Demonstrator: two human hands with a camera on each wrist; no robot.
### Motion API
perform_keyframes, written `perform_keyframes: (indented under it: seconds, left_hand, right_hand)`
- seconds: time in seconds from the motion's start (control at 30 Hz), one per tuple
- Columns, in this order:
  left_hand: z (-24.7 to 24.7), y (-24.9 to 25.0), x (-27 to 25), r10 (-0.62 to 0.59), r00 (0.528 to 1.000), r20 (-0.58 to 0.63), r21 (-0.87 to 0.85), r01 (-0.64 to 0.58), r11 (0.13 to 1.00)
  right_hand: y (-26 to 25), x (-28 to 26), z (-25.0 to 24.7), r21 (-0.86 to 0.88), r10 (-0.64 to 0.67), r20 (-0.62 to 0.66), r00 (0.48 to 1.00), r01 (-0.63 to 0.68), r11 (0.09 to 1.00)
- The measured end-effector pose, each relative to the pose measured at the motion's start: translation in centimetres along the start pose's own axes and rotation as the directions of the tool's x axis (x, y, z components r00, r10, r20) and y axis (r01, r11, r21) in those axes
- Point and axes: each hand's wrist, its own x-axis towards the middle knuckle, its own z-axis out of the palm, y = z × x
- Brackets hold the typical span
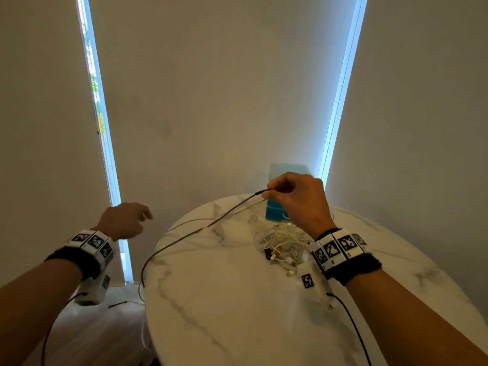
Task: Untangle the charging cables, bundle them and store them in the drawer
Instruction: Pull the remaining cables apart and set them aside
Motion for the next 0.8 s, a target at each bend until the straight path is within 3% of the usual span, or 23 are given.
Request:
perform_keyframes:
  seconds: [0.03,0.1,0.17,0.27,0.37,0.47,0.67,0.8]
  left_hand:
    - [0.0,1.8,0.0,0.069,0.991,-0.114,-0.151,-0.086,0.985]
    - [-0.7,6.9,-0.4,0.194,0.940,-0.282,-0.401,-0.299,0.866]
    - [-2.1,13.1,-1.5,0.214,0.929,-0.302,-0.575,-0.357,0.736]
    - [-3.4,21.2,-2.8,0.265,0.945,-0.189,-0.782,-0.308,0.542]
    - [-3.3,26.5,-3.0,0.388,0.922,0.012,-0.857,-0.191,0.479]
    - [-2.0,29.7,-3.1,0.399,0.906,0.143,-0.898,-0.050,0.436]
    - [1.1,32.8,-2.3,0.408,0.907,0.105,-0.953,-0.026,0.303]
    - [3.5,33.3,-1.1,0.364,0.929,0.069,-0.936,-0.066,0.345]
  right_hand:
    - [0.4,-0.1,-0.1,0.005,0.007,0.000,1.000,-0.007,1.000]
    - [0.9,-0.1,0.0,0.025,0.019,-0.005,1.000,-0.019,0.999]
    - [1.0,-0.2,0.4,0.033,0.010,-0.012,1.000,-0.010,0.999]
    - [0.9,-0.6,1.0,0.048,-0.011,-0.010,1.000,0.011,0.999]
    - [2.0,-0.8,0.7,0.056,-0.035,-0.012,0.999,0.035,0.998]
    - [4.1,-1.5,-0.2,0.029,0.013,0.003,1.000,-0.013,0.999]
    - [9.7,-3.8,-2.4,0.229,0.205,-0.165,0.965,-0.165,0.960]
    - [12.3,-5.3,-3.8,0.333,0.281,-0.082,0.956,-0.239,0.912]
